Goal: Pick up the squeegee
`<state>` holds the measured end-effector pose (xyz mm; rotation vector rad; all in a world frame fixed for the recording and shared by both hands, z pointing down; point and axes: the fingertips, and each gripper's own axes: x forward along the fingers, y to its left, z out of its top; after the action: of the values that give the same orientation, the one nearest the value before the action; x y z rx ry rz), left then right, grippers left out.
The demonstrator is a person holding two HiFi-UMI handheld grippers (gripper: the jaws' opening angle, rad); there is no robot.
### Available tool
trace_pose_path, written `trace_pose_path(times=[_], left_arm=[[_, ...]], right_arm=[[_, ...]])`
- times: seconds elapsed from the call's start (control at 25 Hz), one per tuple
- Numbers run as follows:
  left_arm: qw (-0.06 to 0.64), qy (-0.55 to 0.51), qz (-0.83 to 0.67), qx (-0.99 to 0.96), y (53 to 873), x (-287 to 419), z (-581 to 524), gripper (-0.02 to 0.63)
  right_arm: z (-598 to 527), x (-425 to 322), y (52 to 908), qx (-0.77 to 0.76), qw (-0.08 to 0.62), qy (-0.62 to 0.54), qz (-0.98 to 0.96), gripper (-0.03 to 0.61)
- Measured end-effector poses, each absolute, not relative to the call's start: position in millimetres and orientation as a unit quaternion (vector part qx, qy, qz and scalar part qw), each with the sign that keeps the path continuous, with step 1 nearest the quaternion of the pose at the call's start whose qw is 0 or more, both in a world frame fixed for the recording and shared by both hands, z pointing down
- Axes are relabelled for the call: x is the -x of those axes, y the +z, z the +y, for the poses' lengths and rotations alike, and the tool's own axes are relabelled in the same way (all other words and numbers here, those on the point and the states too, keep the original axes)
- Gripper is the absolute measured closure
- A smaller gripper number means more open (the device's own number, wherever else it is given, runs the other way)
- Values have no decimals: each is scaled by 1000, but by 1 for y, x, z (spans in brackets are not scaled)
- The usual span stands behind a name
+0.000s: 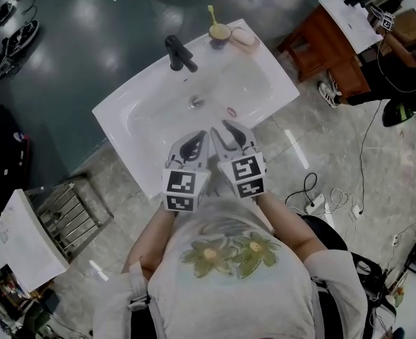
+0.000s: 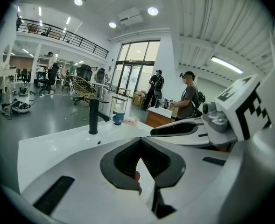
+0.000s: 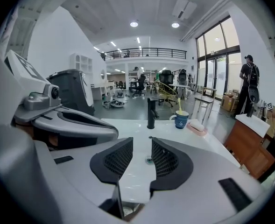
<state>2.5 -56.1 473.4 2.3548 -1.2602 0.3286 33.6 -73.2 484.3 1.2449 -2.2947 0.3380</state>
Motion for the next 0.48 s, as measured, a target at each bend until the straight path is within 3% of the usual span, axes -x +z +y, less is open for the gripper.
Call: trace_pose_path(times=[0.48], left_arm=[[263, 136, -461, -836, 502, -6, -89, 606]], right_arm=[[-106, -41, 516, -435, 299, 143, -837, 456]])
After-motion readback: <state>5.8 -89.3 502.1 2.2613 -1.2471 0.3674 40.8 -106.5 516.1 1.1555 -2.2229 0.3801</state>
